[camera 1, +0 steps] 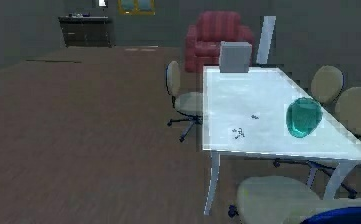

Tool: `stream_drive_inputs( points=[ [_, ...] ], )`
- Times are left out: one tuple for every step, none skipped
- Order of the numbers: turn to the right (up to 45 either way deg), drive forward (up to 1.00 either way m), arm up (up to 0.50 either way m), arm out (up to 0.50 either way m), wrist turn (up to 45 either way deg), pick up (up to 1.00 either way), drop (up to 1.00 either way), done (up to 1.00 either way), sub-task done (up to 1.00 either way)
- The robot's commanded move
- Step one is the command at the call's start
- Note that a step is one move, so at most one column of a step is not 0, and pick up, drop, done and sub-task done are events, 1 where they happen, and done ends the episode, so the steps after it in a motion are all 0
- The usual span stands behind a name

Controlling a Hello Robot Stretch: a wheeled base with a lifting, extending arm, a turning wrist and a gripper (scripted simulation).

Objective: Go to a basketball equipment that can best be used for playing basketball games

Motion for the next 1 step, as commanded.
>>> stream_drive_inputs(
  points=[
    [-36.0, 0.00, 0.00, 0.00, 0.0, 0.00, 0.00, 0.00, 0.00]
  ],
)
